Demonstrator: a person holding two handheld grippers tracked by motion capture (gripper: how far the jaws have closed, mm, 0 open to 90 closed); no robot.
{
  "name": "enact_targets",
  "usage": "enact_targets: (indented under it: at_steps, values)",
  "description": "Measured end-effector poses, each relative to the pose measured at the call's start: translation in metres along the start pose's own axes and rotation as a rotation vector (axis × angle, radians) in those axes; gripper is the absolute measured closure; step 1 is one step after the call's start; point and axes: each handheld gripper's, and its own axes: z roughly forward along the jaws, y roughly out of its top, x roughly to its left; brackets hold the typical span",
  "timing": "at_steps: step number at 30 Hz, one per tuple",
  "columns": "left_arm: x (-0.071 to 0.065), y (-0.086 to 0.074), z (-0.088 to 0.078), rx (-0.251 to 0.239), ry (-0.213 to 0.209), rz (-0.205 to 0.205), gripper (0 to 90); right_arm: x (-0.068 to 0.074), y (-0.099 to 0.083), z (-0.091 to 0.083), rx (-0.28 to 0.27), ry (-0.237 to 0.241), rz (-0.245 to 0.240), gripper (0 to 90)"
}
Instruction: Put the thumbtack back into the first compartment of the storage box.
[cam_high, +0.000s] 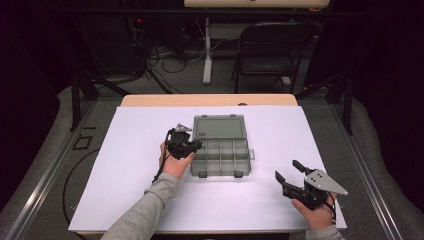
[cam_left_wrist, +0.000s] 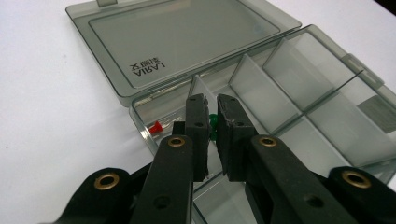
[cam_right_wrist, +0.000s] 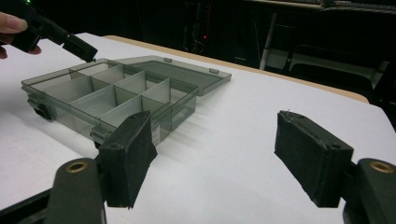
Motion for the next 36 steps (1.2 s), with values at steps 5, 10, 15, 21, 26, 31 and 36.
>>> enact_targets:
  at_steps: [5, 10, 15, 21, 26, 31, 36]
  values:
    - [0.002, -0.001, 0.007, 0.016, 0.008, -0.007, 83.2, 0.000, 0.000, 0.000, -0.002, 0.001, -0.001, 27.5]
    - [0.003, -0.002, 0.009, 0.022, 0.014, -0.003, 83.2, 0.000, 0.000, 0.000, -0.003, 0.001, -0.003, 27.5]
    - [0.002, -0.002, 0.009, 0.021, 0.016, -0.003, 83.0, 0.000, 0.000, 0.000, -0.002, 0.001, -0.001, 27.5]
    - [0.002, -0.001, 0.008, 0.010, 0.016, 0.004, 80.4, 0.000, 0.000, 0.000, -0.003, 0.001, -0.002, 27.5]
    - [-0.001, 0.000, 0.002, -0.008, -0.005, 0.008, 73.4, 0.000, 0.000, 0.000, -0.004, 0.001, -0.002, 27.5]
    - [-0.007, 0.000, -0.009, -0.052, -0.010, 0.047, 57.2, 0.000, 0.000, 0.000, -0.003, 0.001, -0.001, 27.5]
    - [-0.011, -0.001, -0.020, -0.106, -0.012, 0.083, 41.5, 0.000, 0.000, 0.000, -0.002, 0.001, -0.001, 27.5]
